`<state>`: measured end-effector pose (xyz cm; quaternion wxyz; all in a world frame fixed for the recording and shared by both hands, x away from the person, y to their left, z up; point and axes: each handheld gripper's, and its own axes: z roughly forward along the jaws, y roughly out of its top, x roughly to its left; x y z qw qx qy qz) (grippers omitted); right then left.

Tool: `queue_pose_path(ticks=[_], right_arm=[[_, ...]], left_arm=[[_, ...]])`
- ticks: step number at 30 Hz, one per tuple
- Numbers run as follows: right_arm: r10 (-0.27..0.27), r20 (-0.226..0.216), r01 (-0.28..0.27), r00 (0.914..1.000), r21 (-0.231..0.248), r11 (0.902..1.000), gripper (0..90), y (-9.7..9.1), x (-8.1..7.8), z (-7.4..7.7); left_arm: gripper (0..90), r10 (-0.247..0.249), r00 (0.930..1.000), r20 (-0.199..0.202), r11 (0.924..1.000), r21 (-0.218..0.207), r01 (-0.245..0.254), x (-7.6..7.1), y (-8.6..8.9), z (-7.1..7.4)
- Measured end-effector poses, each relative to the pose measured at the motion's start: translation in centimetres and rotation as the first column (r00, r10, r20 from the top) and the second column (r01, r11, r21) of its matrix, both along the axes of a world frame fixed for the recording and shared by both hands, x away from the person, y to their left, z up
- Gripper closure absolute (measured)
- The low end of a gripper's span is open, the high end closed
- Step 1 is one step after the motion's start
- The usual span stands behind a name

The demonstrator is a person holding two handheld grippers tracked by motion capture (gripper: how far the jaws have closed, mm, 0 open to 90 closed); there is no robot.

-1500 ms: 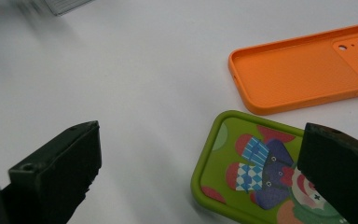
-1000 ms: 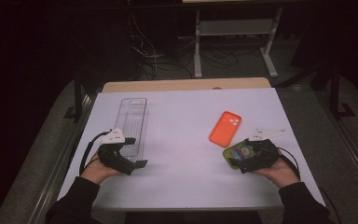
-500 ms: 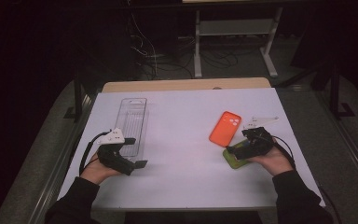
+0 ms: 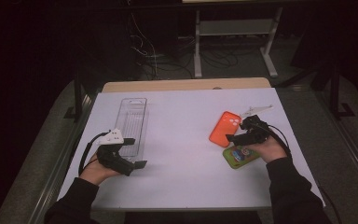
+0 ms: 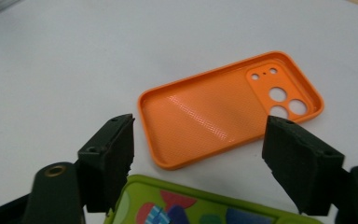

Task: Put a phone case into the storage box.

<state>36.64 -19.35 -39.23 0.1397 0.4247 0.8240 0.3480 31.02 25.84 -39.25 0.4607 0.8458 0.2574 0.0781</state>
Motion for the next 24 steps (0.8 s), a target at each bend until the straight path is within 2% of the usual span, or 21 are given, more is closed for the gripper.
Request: queue_pose_path(ticks=[1, 2, 4, 7, 9, 10, 11, 12, 17, 20, 24], right_arm=[[0.001, 0.004, -0.001, 1.0, -0.006, 1.0, 28.3, -0.1, 0.2, 0.0], [-0.014, -0.011, 0.014, 0.9998, -0.001, 0.9999, 32.5, -0.2, 0.6, 0.0], [-0.028, -0.02, 0.028, 0.9994, 0.0, 0.9996, 34.2, -0.3, 0.8, 0.0], [-0.051, -0.029, 0.051, 0.9983, -0.005, 0.9987, 41.7, -0.7, 1.6, 0.0], [-0.074, -0.031, 0.074, 0.9968, -0.011, 0.9972, 50.2, -1.0, 2.5, -0.2], [-0.074, -0.031, 0.074, 0.9968, -0.011, 0.9972, 50.2, -1.0, 2.5, -0.2], [-0.085, -0.047, 0.084, 0.9953, -0.016, 0.9963, 56.4, -1.1, 3.0, -0.3], [-0.085, -0.047, 0.084, 0.9953, -0.016, 0.9963, 56.4, -1.1, 3.0, -0.3], [-0.119, -0.05, 0.118, 0.9916, -0.037, 0.9924, 71.3, -1.3, 5.0, -0.4], [-0.127, -0.049, 0.125, 0.9906, -0.055, 0.9906, 76.2, -1.4, 5.6, -0.5], [-0.163, -0.064, 0.16, 0.9845, -0.058, 0.9855, 84.8, -2.0, 6.7, -0.8]], left_arm=[[0.0, 0.001, 1.0, -0.001, 1.0, -0.001, -0.001, 0.0, 0.0, 0.0], [0.0, 0.0, 1.0, -0.001, 1.0, -0.001, 0.0, 0.0, 0.0, 0.0], [0.0, 0.002, 1.0, -0.008, 1.0, -0.004, -0.002, -0.1, -0.1, 0.0], [0.0, 0.003, 1.0, -0.009, 1.0, -0.005, -0.003, -0.1, -0.2, 0.0], [0.0, 0.002, 1.0, -0.009, 1.0, -0.007, -0.002, -0.1, -0.2, -0.1], [0.0, 0.002, 1.0, -0.008, 1.0, -0.009, -0.002, -0.1, -0.2, -0.1], [0.0, 0.003, 1.0, -0.009, 0.9999, -0.011, -0.003, -0.1, -0.2, -0.1], [0.0, 0.003, 1.0, -0.009, 0.9999, -0.012, -0.003, -0.1, -0.2, 0.0], [0.0, -0.003, 1.0, -0.009, 1.0, -0.009, 0.003, -0.1, -0.2, -0.1], [0.0, -0.007, 0.9999, -0.007, 0.9999, -0.007, 0.007, -0.1, -0.2, -0.1], [0.0, -0.012, 0.9999, -0.007, 0.9999, -0.004, 0.012, -0.1, -0.2, -0.1]])
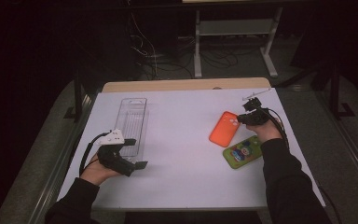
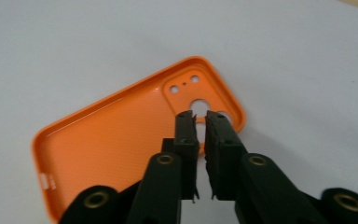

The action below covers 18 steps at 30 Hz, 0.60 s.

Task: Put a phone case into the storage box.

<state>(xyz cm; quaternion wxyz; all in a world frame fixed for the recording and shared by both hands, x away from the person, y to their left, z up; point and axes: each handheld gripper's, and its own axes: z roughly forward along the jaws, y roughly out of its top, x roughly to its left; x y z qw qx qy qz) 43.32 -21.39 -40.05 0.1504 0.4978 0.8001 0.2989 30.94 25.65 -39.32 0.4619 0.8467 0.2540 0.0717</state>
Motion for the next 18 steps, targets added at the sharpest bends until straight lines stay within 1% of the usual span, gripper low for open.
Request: queue_pose_path(ticks=[2, 4, 5, 6, 10, 11, 12, 14, 15, 18], right_arm=[[-0.018, -0.012, 0.018, 0.9998, 0.001, 0.9998, 87.7, -0.7, 0.6, -0.5], [-0.02, -0.014, 0.02, 0.9997, -0.001, 0.9998, 87.9, -0.9, 0.9, -0.7], [-0.031, -0.031, 0.032, 0.999, 0.004, 0.9995, 87.9, -1.0, 1.0, -0.9], [-0.038, -0.04, 0.038, 0.9985, -0.001, 0.9993, 87.9, -1.2, 1.2, -1.1], [-0.056, -0.051, 0.055, 0.9971, -0.005, 0.9984, 88.0, -1.6, 1.7, -1.9], [-0.059, -0.055, 0.059, 0.9967, -0.01, 0.9982, 88.0, -1.7, 1.9, -2.1], [-0.076, -0.076, 0.075, 0.9942, -0.017, 0.997, 88.0, -1.7, 2.1, -2.5], [-0.077, -0.076, 0.076, 0.9941, -0.019, 0.9969, 88.0, -1.7, 2.2, -2.6], [-0.086, -0.083, 0.085, 0.9928, -0.019, 0.9962, 88.0, -1.7, 2.5, -3.0], [-0.09, -0.092, 0.089, 0.9917, -0.021, 0.9959, 88.0, -1.6, 2.7, -3.1]], left_arm=[[0.0, -0.002, 1.0, -0.001, 1.0, -0.002, 0.002, 0.0, 0.0, 0.0], [0.0, -0.004, 1.0, -0.001, 1.0, 0.002, 0.004, 0.0, 0.0, 0.0], [0.0, -0.004, 1.0, -0.001, 1.0, 0.001, 0.004, 0.0, 0.0, 0.0], [0.0, -0.003, 1.0, -0.001, 1.0, -0.001, 0.003, 0.0, 0.0, 0.0], [0.0, -0.001, 1.0, 0.0, 1.0, 0.001, 0.001, 0.0, 0.0, 0.0], [0.0, 0.001, 1.0, -0.002, 1.0, -0.001, -0.001, 0.0, 0.0, 0.0], [0.0, -0.001, 1.0, -0.001, 1.0, -0.002, 0.001, 0.0, 0.0, 0.0], [0.0, -0.001, 1.0, -0.001, 1.0, -0.004, 0.001, 0.0, 0.0, 0.0], [0.0, 0.0, 1.0, -0.002, 1.0, -0.006, 0.0, 0.0, 0.0, 0.0], [0.0, 0.002, 1.0, -0.004, 1.0, -0.007, -0.002, -0.1, -0.1, 0.0]])
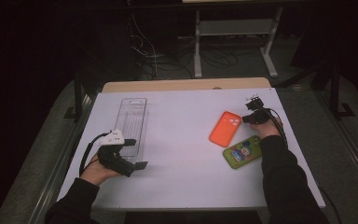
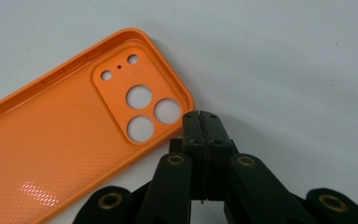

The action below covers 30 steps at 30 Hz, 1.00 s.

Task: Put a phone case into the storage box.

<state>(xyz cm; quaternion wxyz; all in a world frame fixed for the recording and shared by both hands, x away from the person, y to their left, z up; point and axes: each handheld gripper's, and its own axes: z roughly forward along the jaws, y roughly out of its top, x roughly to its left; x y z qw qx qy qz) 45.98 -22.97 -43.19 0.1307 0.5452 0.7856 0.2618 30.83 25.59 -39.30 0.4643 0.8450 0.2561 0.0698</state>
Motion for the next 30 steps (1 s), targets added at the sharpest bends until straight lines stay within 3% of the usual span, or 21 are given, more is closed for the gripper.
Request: queue_pose_path(ticks=[10, 30], right_arm=[[0.005, -0.007, -0.005, 1.0, -0.002, 1.0, 88.1, 0.4, 0.8, -0.2], [0.113, 0.006, -0.113, 0.9936, -0.016, 0.9935, 88.2, 5.7, 2.9, 0.3]], left_arm=[[0.0, -0.006, 1.0, 0.003, 1.0, -0.002, 0.006, 0.0, -0.1, 0.0], [0.0, -0.015, 0.9999, 0.007, 0.9999, -0.003, 0.016, 0.0, -0.1, 0.1]])
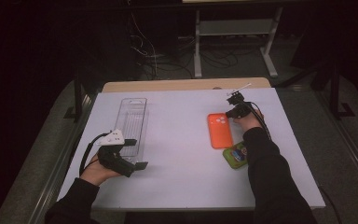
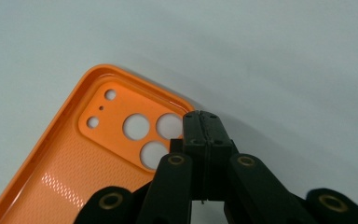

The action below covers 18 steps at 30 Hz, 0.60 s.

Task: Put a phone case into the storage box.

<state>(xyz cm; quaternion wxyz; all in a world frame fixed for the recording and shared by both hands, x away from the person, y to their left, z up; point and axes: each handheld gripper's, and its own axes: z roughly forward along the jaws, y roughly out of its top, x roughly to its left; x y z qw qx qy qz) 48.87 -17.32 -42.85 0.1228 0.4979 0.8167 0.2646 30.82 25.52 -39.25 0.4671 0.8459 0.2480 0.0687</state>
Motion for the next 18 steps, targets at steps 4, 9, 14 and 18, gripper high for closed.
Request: queue_pose_path(ticks=[4, 9, 14, 18], right_arm=[[0.009, -0.003, -0.009, 1.0, 0.012, 0.9999, 88.2, 0.8, 0.2, 0.0], [0.042, -0.007, -0.042, 0.9991, 0.01, 0.9991, 88.2, 2.2, 0.5, 0.1], [0.084, 0.005, -0.084, 0.9965, 0.011, 0.9964, 88.2, 3.5, 0.7, 0.0], [0.089, 0.002, -0.089, 0.996, 0.016, 0.9959, 87.9, 3.8, 0.7, 0.2]], left_arm=[[0.0, 0.001, 1.0, -0.001, 1.0, -0.004, -0.001, 0.0, 0.0, 0.0], [0.0, -0.001, 1.0, 0.001, 1.0, 0.001, 0.001, 0.0, 0.0, 0.0], [0.0, 0.004, 1.0, -0.003, 1.0, 0.0, -0.004, 0.0, 0.1, 0.0], [0.0, 0.008, 1.0, -0.006, 0.9999, -0.012, -0.008, -0.1, 0.1, 0.1]])
